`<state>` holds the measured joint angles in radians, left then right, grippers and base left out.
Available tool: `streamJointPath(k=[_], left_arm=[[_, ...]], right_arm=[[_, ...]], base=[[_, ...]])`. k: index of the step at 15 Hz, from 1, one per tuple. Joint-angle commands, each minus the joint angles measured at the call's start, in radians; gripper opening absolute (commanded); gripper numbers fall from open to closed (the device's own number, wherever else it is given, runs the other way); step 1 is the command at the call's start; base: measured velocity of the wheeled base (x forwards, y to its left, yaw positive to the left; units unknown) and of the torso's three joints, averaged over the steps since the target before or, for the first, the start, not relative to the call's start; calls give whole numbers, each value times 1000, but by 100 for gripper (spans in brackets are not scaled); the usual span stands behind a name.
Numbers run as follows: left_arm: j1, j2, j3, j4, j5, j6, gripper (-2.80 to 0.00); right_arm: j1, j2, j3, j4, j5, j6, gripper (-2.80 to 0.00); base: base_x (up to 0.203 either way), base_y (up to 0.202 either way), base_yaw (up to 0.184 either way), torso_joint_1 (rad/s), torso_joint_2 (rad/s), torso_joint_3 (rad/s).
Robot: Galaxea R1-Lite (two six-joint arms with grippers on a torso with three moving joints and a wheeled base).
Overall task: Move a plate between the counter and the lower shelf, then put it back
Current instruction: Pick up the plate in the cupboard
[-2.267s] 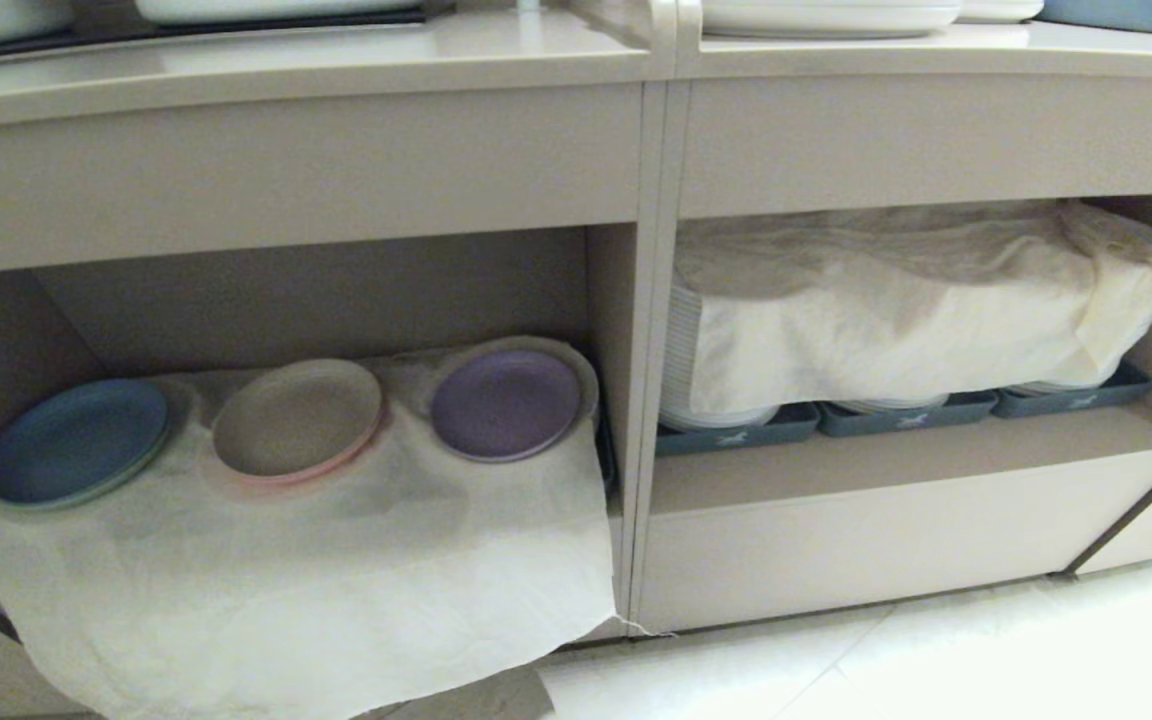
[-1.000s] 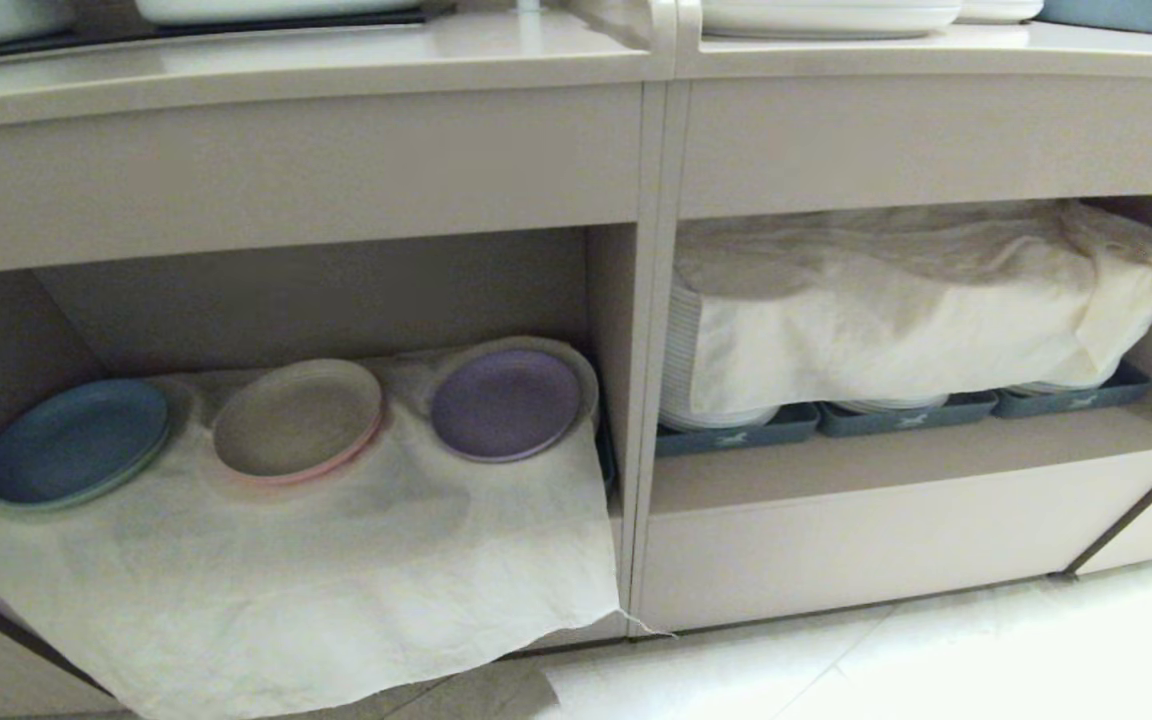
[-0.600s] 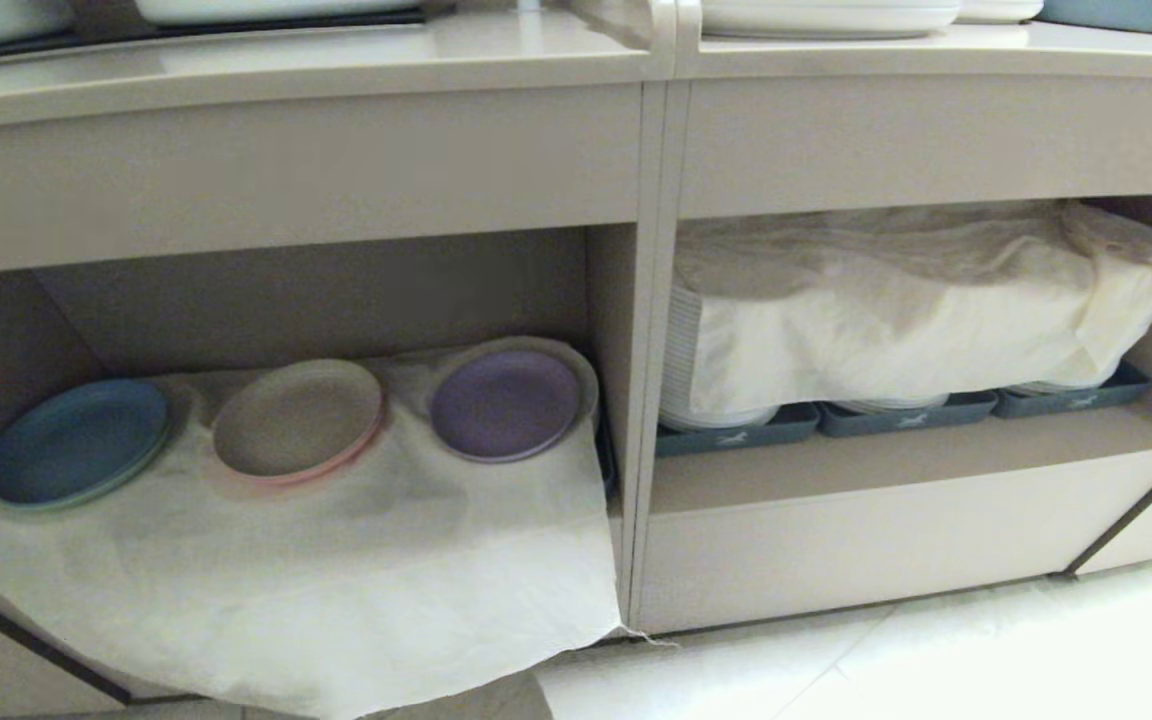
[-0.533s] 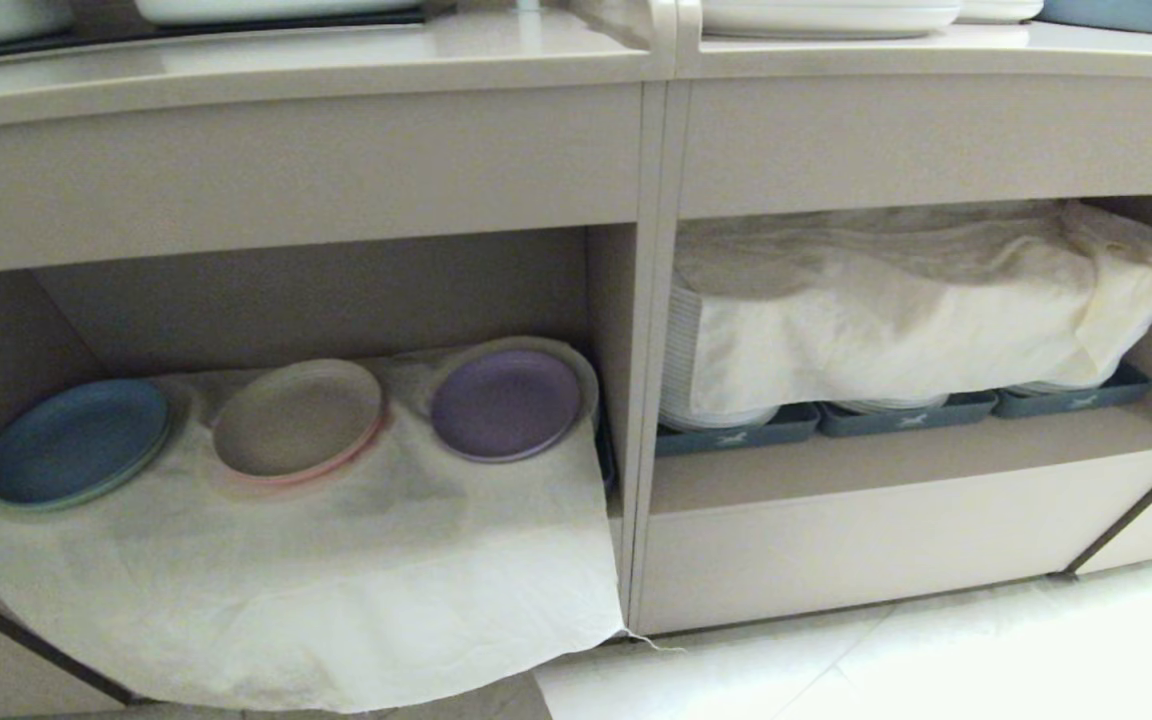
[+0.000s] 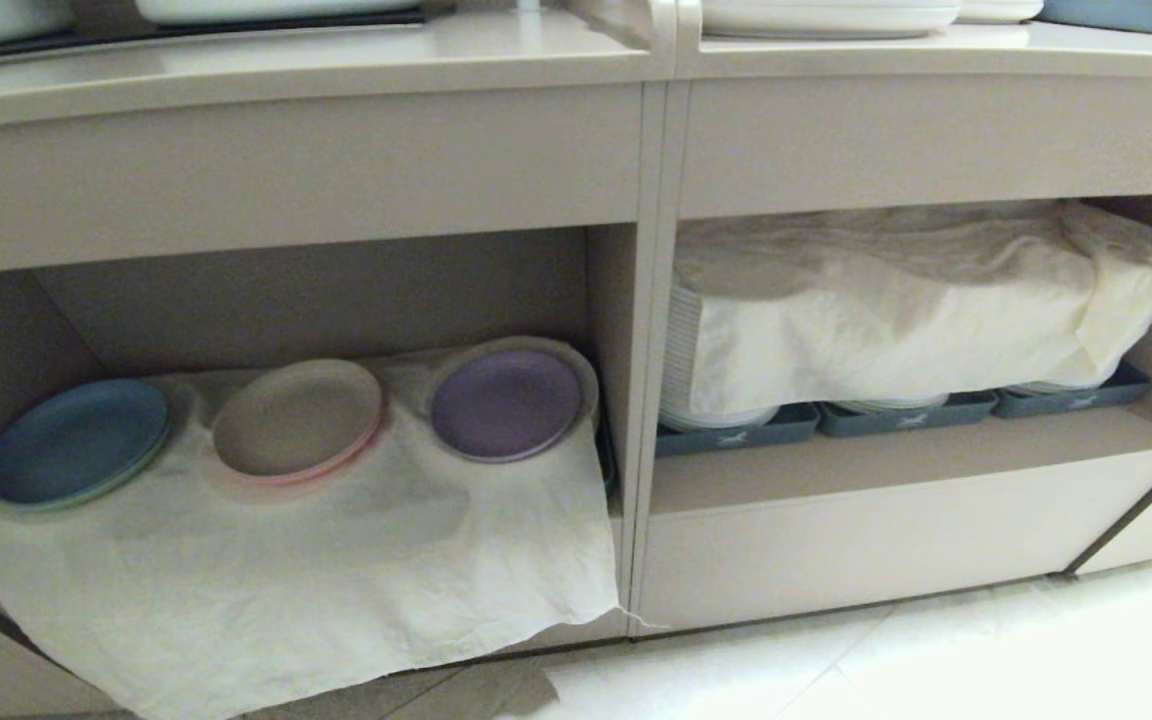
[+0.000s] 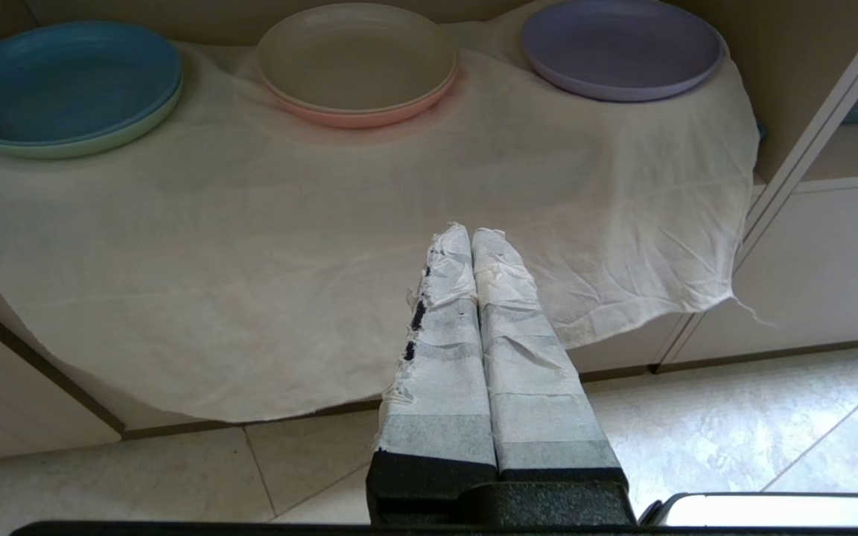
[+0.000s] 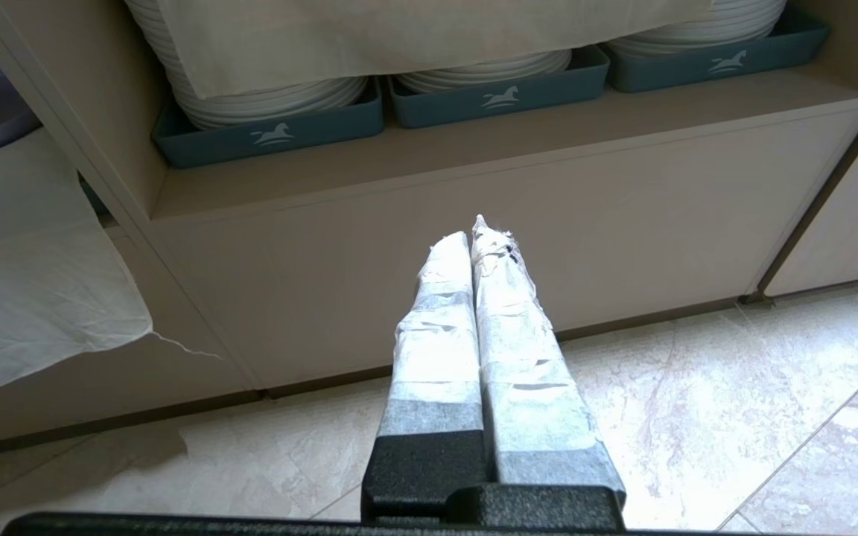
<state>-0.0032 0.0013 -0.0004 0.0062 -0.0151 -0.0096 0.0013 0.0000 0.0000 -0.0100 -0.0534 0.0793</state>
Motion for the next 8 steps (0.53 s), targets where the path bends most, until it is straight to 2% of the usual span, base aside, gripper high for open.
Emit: streamJointPath(k=[1,8], left_arm=[[0,-1,0,0,0,-1,-280],[0,-1,0,0,0,-4,-280]], right_arm=[[0,1,0,0,0,0,-280],[0,1,0,-1,0,0,-280]], base=[[0,0,0,0,0,0],[0,0,0,0,0,0]])
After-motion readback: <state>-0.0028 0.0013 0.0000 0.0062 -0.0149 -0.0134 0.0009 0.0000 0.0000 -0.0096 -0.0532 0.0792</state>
